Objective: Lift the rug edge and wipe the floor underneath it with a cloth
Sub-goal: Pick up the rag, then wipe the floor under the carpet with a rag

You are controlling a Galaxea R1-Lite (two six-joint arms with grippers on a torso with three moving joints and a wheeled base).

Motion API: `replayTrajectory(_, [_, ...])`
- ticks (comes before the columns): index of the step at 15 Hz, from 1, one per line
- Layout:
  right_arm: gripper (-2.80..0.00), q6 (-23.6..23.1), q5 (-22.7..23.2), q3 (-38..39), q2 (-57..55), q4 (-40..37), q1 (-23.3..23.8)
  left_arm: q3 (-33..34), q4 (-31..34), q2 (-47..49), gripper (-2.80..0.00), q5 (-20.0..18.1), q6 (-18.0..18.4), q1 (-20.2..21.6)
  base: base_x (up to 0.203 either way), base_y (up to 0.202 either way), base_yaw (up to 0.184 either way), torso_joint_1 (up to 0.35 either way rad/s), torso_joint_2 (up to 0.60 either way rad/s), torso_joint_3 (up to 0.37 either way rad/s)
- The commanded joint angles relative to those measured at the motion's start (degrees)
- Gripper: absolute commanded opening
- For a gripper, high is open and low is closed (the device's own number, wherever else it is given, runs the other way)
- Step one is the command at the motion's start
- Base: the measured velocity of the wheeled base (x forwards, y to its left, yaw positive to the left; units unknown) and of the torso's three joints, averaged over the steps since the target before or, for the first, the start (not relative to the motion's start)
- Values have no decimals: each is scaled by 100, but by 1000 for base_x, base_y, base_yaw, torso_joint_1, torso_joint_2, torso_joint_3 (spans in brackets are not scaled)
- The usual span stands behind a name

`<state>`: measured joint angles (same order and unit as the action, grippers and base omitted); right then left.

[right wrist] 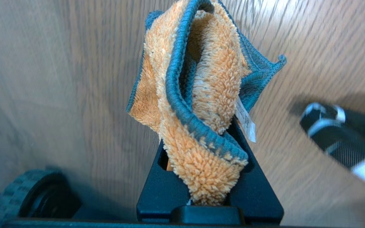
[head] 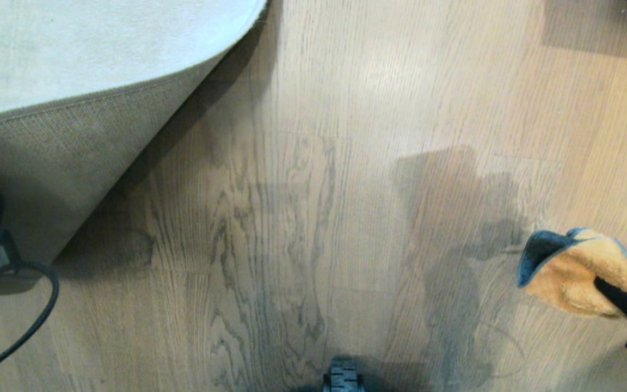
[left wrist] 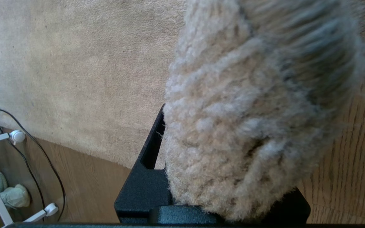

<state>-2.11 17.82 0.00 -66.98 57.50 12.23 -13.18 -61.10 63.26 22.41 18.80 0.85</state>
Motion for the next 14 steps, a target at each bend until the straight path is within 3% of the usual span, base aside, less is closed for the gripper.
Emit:
replayTrajectory(1, [-280,-6,8,0,1017,-791,-1,46,-34,-12,-280,18,10,-2,0,0,0,0,0,0])
replayTrajectory(8, [-280,-43,-108,0,3488,-3654,-1,61,-44,-33,-280,9,10,3,0,0,0,0,0,0])
replayTrajectory(11, [-280,-84,-546,-91,4457,-5243,-1,70,-183,-33,-280,9,10,-41,0,0,0,0,0,0])
replayTrajectory(14, [-280,11,-1251,-377,5008,-6285,-1,92,-183,-33,-280,9,10,-50,0,0,0,0,0,0])
